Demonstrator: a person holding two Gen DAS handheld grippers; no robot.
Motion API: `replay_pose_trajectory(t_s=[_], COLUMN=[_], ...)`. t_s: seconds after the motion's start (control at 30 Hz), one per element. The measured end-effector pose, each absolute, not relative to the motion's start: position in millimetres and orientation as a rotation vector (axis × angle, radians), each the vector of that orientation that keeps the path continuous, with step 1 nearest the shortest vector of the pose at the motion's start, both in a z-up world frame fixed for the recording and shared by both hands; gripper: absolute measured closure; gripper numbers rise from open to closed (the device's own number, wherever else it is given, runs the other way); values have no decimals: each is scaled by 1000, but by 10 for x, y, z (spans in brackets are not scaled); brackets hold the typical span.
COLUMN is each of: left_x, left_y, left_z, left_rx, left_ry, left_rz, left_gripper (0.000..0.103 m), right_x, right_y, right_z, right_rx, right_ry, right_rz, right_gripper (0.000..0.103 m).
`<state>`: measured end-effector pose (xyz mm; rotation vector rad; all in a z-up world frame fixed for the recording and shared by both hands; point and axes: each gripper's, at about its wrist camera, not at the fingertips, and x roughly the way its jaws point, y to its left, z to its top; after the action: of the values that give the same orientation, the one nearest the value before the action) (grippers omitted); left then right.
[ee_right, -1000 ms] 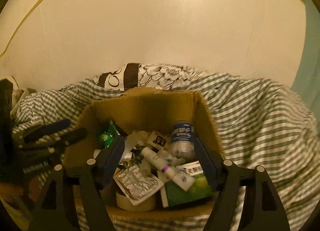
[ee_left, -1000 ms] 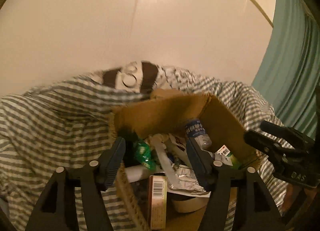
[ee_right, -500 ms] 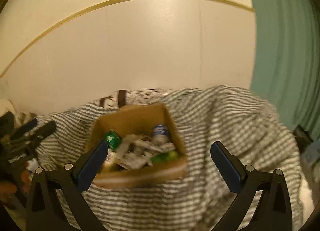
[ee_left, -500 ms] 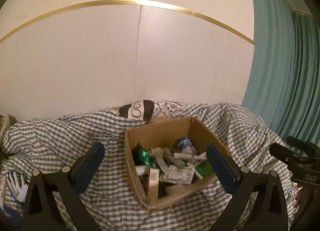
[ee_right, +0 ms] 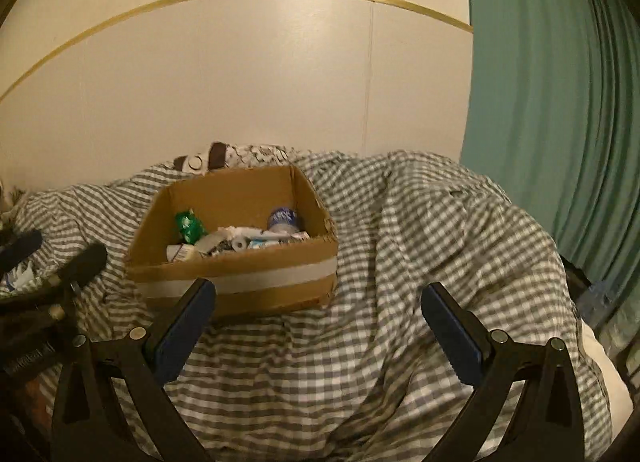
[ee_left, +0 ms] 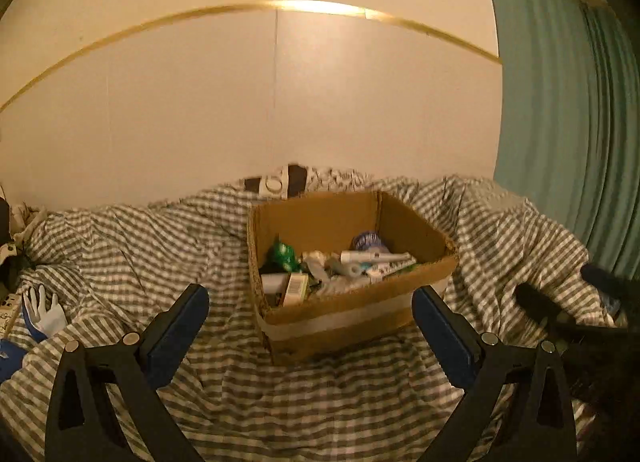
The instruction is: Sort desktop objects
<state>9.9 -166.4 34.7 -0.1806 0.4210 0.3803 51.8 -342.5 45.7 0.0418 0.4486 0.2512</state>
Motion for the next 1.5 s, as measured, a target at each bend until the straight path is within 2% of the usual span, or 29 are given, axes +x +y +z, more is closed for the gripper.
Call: replay_pose_trajectory(t_s=[0.23, 0.97, 1.5], left_x=[93, 27, 69], left_y=[-1507, -1613, -1627], left_z=[296, 255, 199], left_rx=[-239, -178, -182], left_ry=[447, 418, 466], left_rz=[422, 455, 436], left_gripper=[0, 0, 0], right_x=[621, 641, 658], right_y=[-3487, -3517, -3528], right_z=[319, 265, 235], right_rx=[65, 87, 93], right_ry=[482, 492, 503], right_rz=[236, 194, 203], right_gripper=[1, 1, 1])
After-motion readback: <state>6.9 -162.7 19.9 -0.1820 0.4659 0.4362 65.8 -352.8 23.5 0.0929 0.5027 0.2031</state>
